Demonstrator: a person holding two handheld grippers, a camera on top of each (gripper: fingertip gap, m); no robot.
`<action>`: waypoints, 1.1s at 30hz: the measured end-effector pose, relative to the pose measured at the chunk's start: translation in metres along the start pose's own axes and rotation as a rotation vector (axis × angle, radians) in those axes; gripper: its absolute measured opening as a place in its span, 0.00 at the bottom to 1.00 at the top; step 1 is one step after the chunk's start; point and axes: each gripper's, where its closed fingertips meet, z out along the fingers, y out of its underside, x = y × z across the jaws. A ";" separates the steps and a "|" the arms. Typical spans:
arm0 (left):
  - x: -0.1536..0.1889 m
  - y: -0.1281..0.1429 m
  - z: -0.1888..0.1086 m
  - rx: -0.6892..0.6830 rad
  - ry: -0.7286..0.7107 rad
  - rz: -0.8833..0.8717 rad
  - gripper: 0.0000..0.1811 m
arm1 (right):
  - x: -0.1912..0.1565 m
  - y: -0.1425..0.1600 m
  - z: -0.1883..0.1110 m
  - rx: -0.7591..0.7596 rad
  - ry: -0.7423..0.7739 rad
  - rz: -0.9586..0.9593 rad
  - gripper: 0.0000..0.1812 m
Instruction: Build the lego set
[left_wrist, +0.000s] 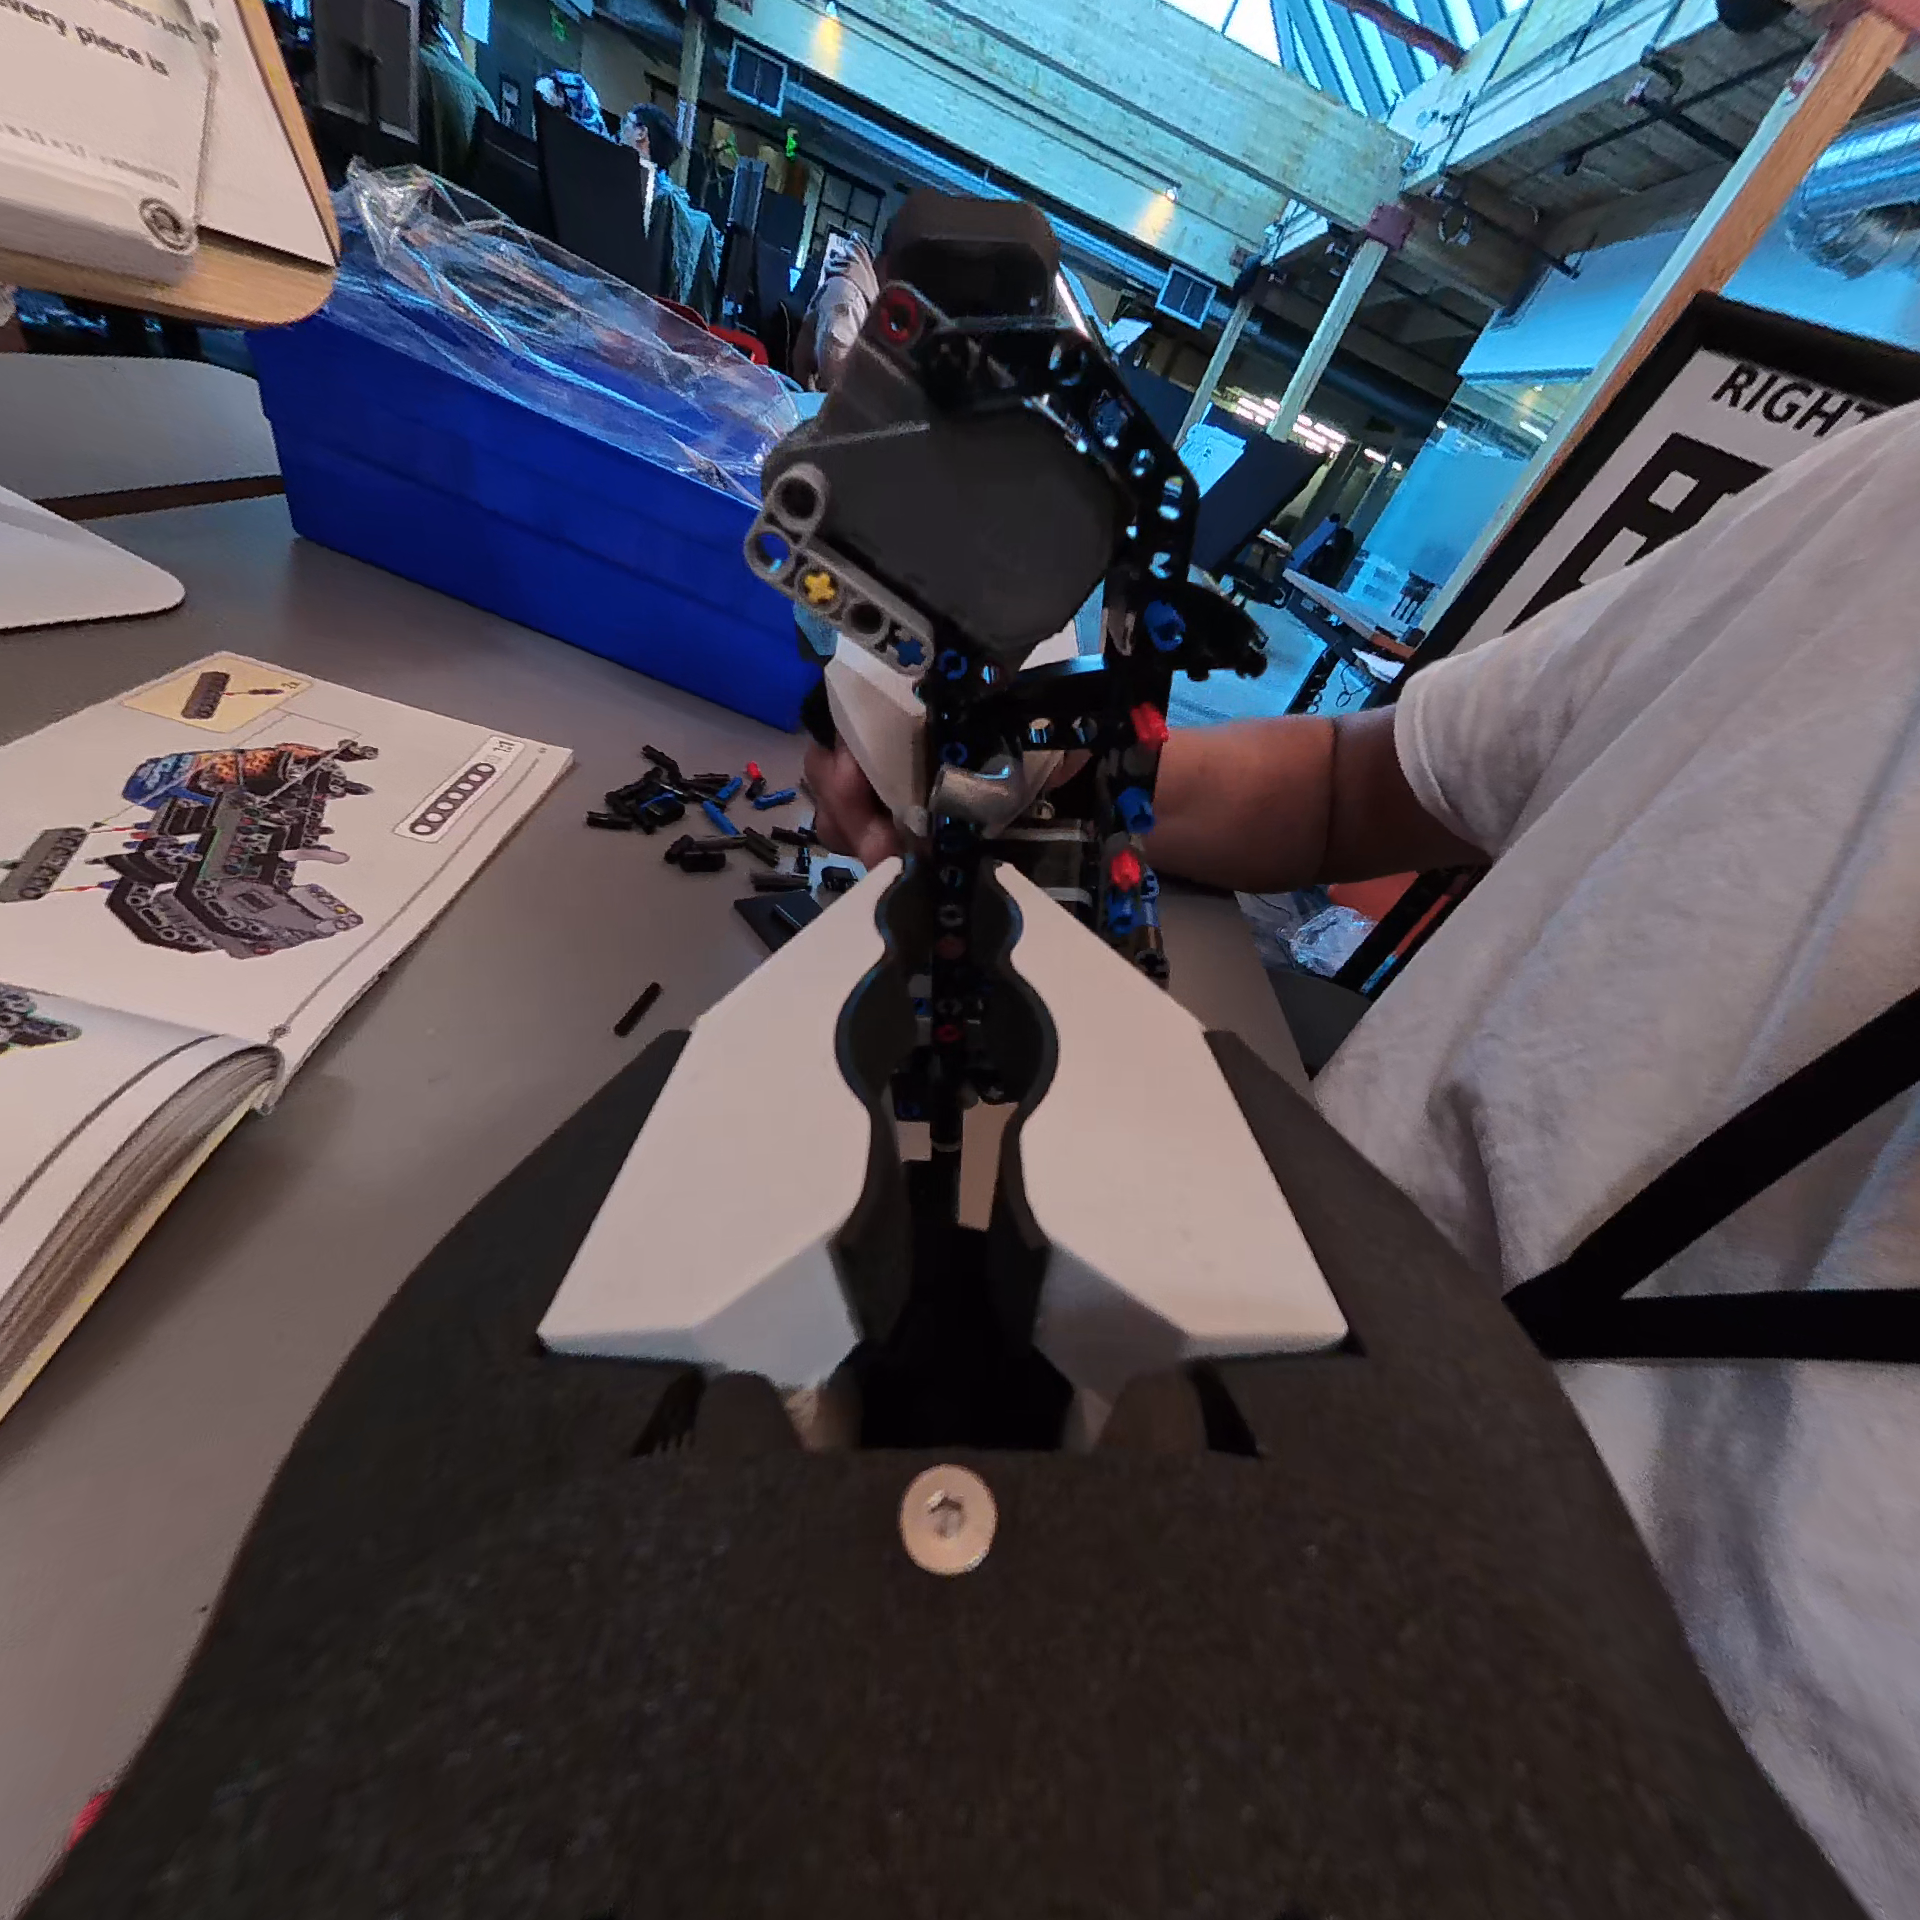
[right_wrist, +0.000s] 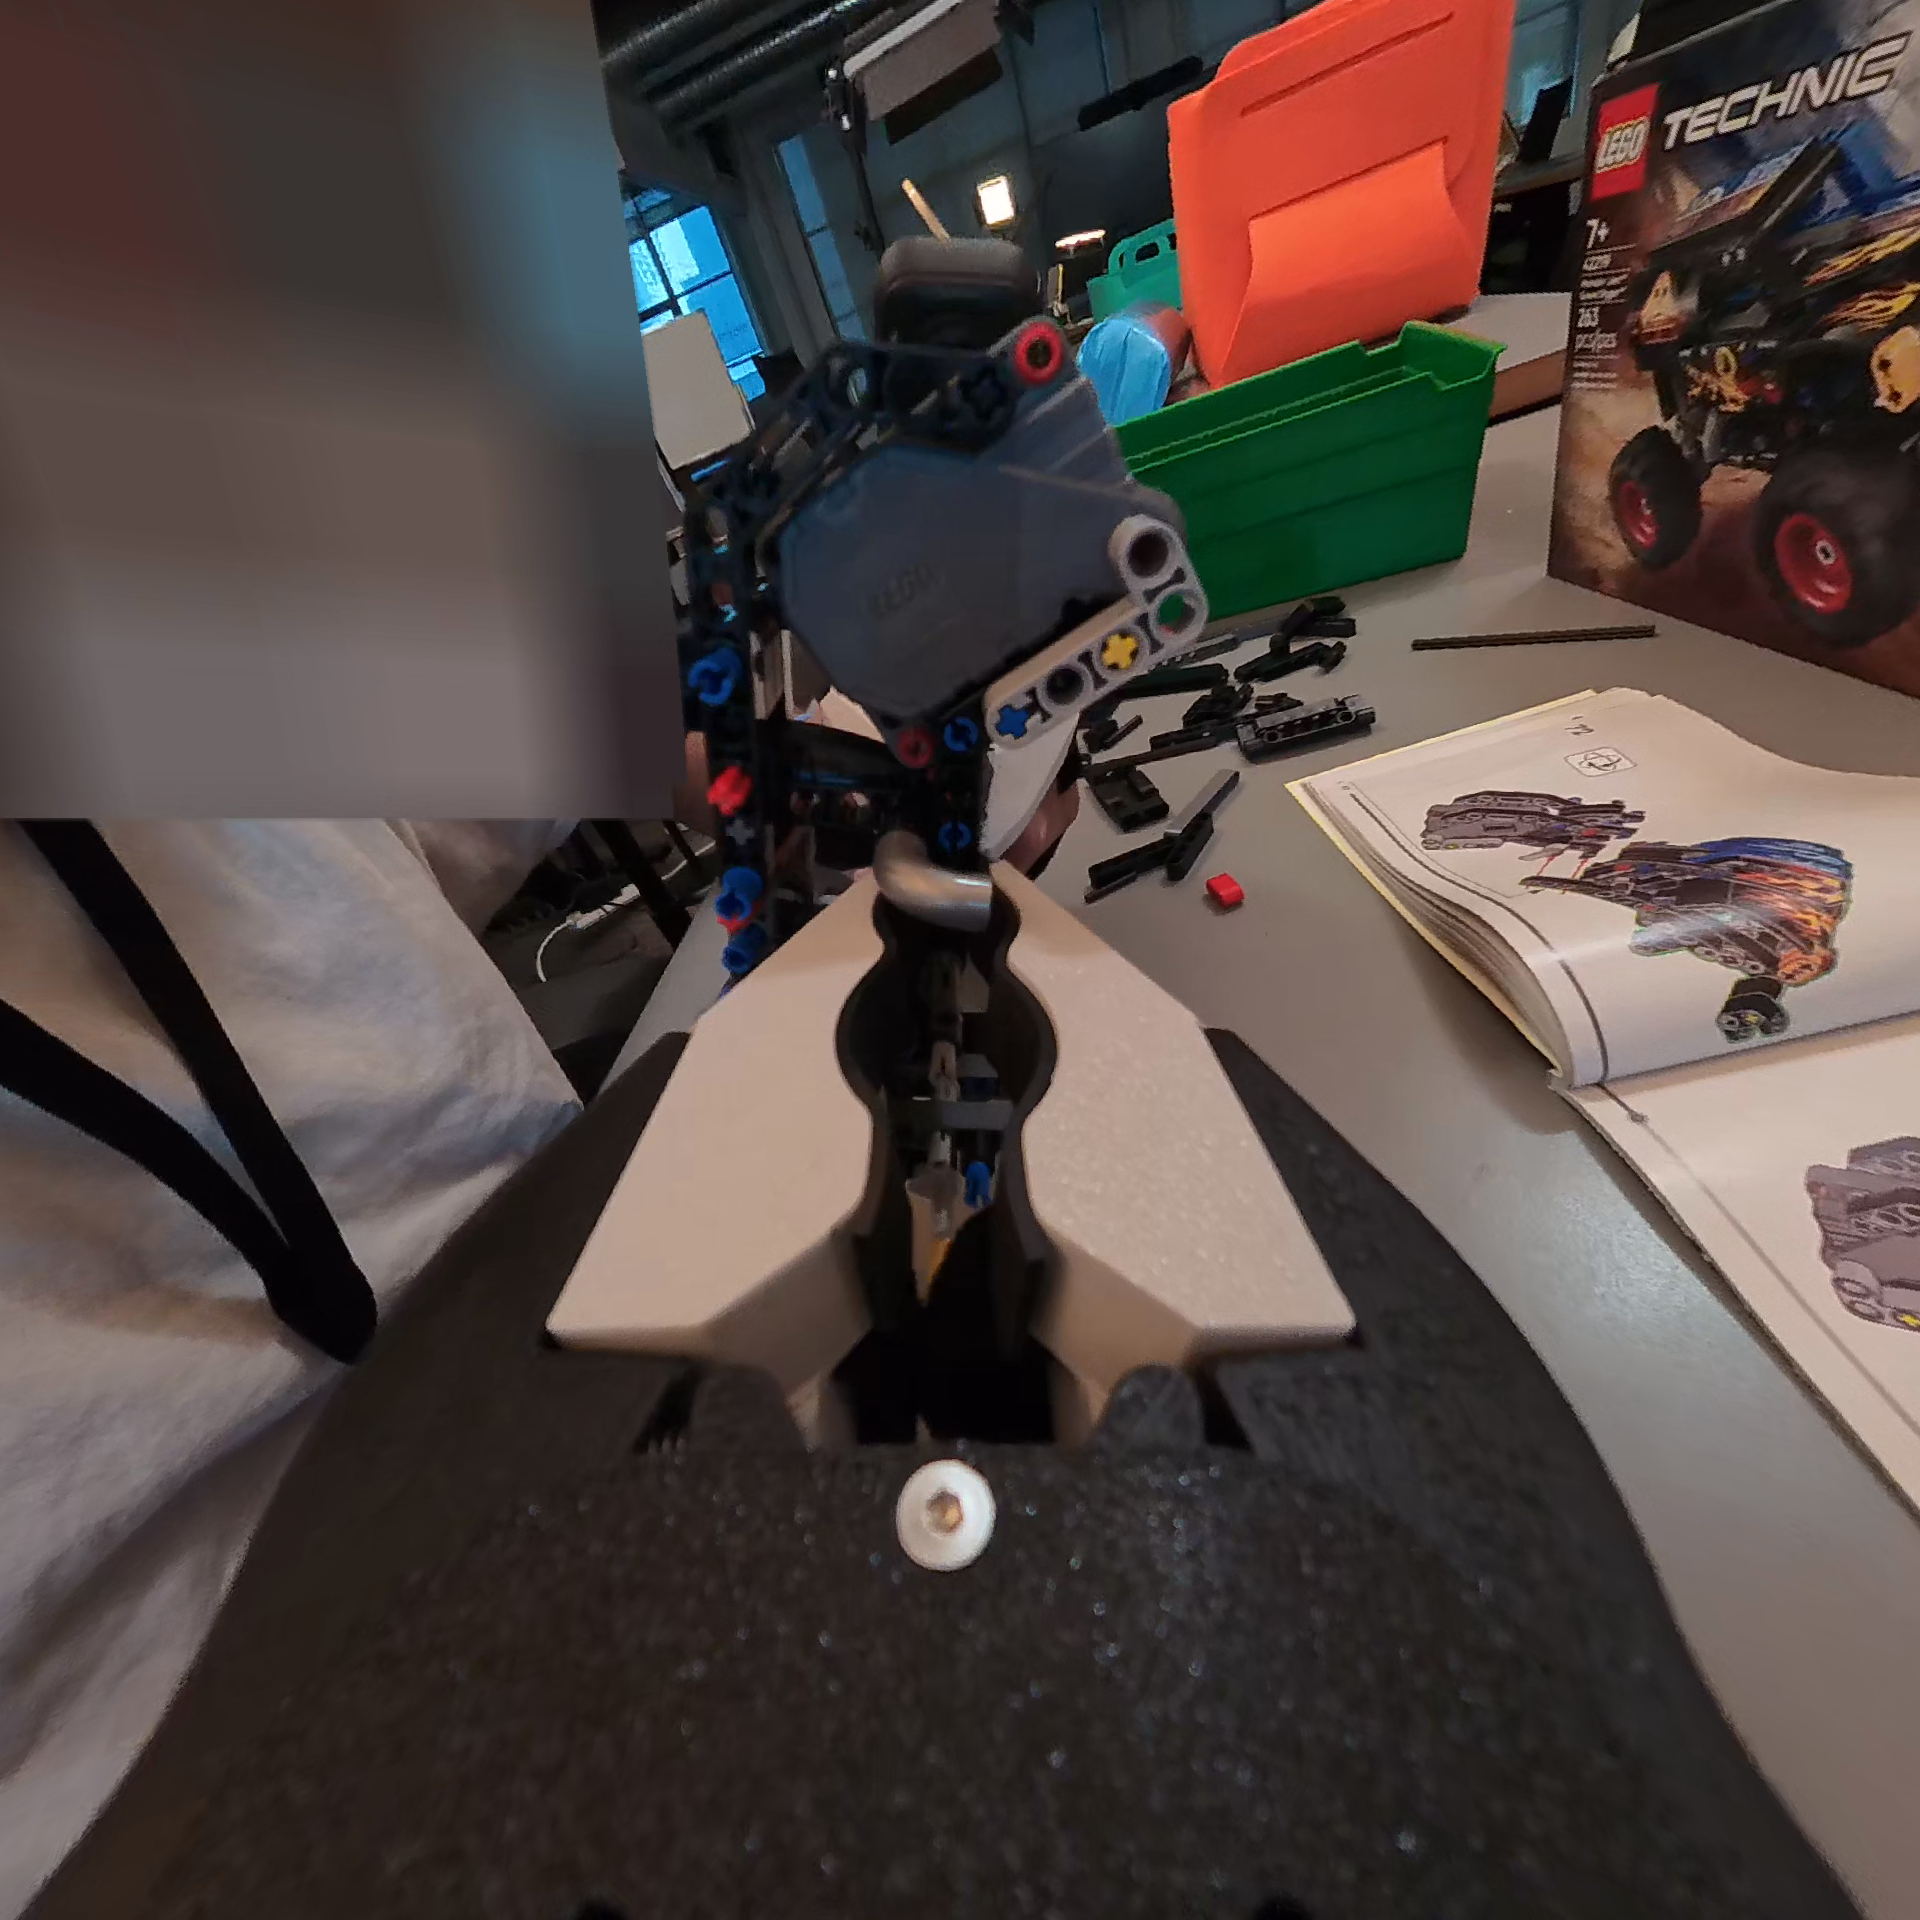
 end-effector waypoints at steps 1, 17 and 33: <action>0.001 0.002 0.000 -0.010 -0.002 0.015 0.03 | -0.001 0.002 0.000 -0.008 -0.006 -0.015 0.04; -0.003 0.003 -0.002 -0.015 -0.035 0.029 0.03 | 0.002 0.001 0.005 -0.031 0.004 0.016 0.04; -0.033 0.006 -0.013 -0.001 -0.097 -0.102 0.03 | 0.036 -0.002 -0.031 0.012 0.200 0.030 0.17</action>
